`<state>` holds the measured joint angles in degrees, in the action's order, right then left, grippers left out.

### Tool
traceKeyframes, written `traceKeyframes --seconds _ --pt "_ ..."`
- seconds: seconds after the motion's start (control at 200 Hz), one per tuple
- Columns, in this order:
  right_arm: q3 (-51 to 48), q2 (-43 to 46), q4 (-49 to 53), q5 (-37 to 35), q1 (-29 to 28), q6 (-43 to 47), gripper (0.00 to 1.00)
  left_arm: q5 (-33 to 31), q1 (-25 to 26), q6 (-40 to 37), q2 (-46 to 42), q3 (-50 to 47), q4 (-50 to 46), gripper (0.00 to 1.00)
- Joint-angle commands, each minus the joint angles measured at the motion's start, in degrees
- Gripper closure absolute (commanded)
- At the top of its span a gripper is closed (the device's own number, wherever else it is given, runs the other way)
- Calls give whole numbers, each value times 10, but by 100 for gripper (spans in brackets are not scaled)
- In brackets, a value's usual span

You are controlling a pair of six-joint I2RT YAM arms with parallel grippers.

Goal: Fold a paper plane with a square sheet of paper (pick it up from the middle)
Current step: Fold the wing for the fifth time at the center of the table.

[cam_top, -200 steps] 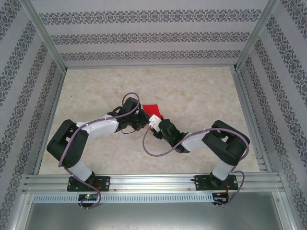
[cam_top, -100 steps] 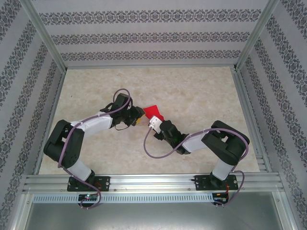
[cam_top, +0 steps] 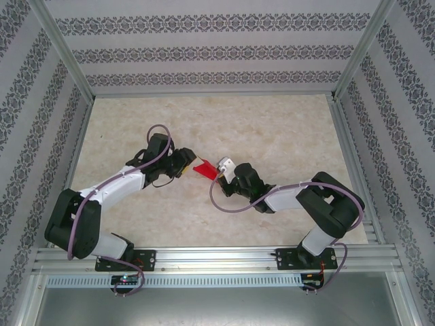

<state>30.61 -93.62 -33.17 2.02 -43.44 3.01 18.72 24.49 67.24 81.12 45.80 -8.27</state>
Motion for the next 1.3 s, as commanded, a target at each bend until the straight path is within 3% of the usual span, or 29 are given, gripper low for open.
traceKeyframes --seconds 0.0,0.25,0.619,1.009,1.294 --pt "6 20 1 60 15 -69 92 -6 6 -35 -14 -10 38 48" --pt "19 6 32 79 21 -63 92 -11 35 -47 2 -21 56 51" --pt "73 -36 107 139 20 -75 92 -10 54 -37 37 -53 89 64" --pt "188 -111 245 197 28 -161 91 -24 60 -45 61 -56 103 66" --pt "200 -134 220 247 45 -237 97 -51 59 -57 58 -53 91 66"
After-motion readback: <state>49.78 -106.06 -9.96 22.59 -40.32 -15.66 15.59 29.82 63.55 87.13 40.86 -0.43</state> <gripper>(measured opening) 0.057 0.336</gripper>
